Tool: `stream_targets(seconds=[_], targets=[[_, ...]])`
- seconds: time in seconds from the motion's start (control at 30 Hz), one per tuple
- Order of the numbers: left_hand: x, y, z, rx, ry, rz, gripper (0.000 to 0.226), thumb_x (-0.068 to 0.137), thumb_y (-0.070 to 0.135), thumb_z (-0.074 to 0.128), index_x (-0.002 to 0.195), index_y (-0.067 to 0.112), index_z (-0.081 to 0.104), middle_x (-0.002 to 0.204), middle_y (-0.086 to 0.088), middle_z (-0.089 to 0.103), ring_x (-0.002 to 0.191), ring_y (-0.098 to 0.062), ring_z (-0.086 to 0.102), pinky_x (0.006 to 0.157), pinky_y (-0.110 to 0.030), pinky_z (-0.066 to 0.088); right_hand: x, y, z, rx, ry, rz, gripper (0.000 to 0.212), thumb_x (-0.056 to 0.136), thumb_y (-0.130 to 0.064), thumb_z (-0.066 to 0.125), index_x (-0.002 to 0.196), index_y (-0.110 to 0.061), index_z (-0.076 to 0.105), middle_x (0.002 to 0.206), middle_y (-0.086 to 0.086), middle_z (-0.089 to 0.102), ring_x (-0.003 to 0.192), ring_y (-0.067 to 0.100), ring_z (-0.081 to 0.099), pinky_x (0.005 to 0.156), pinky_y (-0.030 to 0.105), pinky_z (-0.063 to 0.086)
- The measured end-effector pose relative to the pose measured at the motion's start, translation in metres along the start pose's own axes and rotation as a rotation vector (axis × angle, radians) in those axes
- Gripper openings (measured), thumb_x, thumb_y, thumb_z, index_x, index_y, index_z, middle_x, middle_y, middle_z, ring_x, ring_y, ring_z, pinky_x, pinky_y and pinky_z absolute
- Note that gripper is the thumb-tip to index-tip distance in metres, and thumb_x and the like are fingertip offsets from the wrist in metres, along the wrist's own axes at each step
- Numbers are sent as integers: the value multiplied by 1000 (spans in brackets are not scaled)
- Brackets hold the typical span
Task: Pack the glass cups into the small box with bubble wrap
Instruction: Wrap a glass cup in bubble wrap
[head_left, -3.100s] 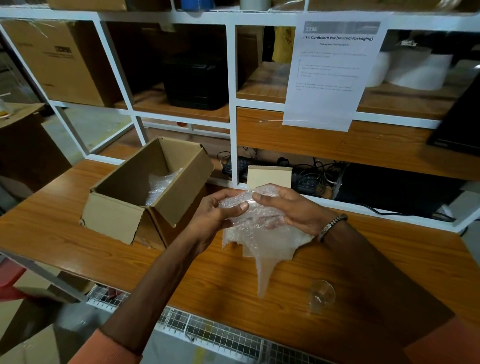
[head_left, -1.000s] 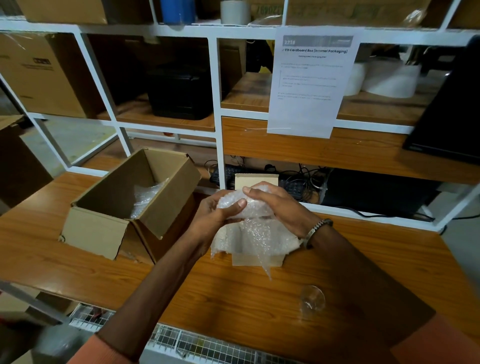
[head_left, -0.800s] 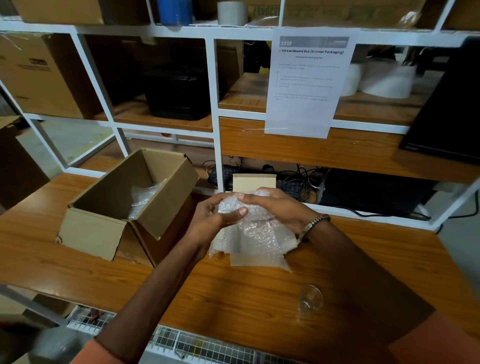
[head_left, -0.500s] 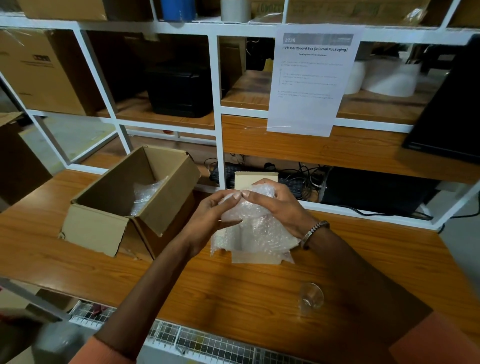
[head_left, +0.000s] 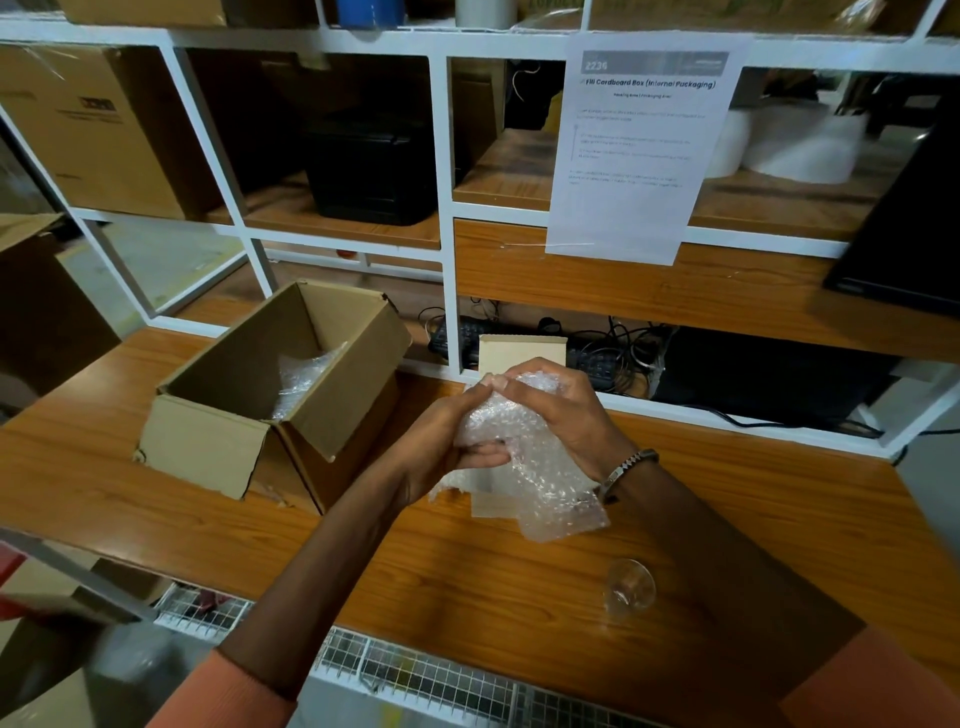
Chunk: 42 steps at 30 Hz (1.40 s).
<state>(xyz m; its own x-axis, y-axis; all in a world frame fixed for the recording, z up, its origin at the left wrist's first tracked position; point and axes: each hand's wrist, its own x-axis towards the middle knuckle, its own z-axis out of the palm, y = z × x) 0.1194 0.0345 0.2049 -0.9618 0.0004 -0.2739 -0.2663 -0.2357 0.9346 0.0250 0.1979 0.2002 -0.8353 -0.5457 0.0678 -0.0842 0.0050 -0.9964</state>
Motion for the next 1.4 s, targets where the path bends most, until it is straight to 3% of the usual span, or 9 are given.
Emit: stream_targets(seconds=[0.13,0.3,0.5,0.6,0.7,1.03,1.13,1.27,1.4], targets=[[2,0,-2,-39,68,121,45,106,46,61,140,17,65,136,-13,72,123,-32,72,92,-37,65,6,2,0,14,-40,142,56,81,-76,76,119,-35,74,127,2,75,122,26,69,109,57,52],[10,1,-4,-71,262,195,45,100,37,71,138,13,64,136,-17,69,122,-35,71,82,-32,66,9,-8,-4,-28,-85,241,100,72,-93,67,152,-35,54,161,-3,51,139,23,53,121,52,37],[7,-3,-1,81,249,246,27,103,21,69,119,0,65,115,-7,75,109,-27,73,89,-39,63,4,-15,-1,13,-119,337,58,87,-68,73,128,-27,73,140,-3,69,129,20,61,115,51,44],[7,-1,1,63,280,248,15,102,17,70,109,4,69,111,-9,75,104,-25,71,81,-34,62,4,-14,0,30,-128,313,30,96,-50,71,113,-26,72,112,-14,69,108,4,60,92,35,47],[7,-2,3,31,303,234,2,100,14,70,100,13,71,113,-14,76,106,-28,71,81,-37,62,7,-9,4,16,-34,296,43,92,-44,78,116,-8,75,103,1,75,97,16,65,79,34,47],[12,-2,15,54,362,245,5,98,11,71,100,7,68,104,-1,75,110,-29,69,89,-51,64,10,3,6,64,76,193,24,83,-31,82,99,-14,82,104,19,79,109,35,74,92,46,59],[13,-1,16,22,320,174,25,98,22,73,116,6,68,127,-8,68,123,-31,65,84,-40,66,9,1,1,40,95,143,19,89,-27,81,101,-13,81,104,15,79,111,36,73,85,40,60],[9,3,9,-76,164,30,67,91,62,72,142,20,62,140,-11,67,124,-32,70,94,-43,62,6,-6,-9,57,72,99,17,92,-35,81,103,-22,80,112,6,78,115,27,70,101,44,55],[7,5,12,-90,119,-42,57,96,62,67,133,19,69,122,-15,74,106,-27,75,96,-44,63,0,-11,-21,120,0,50,16,94,-32,80,107,-22,78,114,2,78,114,21,72,101,36,55]])
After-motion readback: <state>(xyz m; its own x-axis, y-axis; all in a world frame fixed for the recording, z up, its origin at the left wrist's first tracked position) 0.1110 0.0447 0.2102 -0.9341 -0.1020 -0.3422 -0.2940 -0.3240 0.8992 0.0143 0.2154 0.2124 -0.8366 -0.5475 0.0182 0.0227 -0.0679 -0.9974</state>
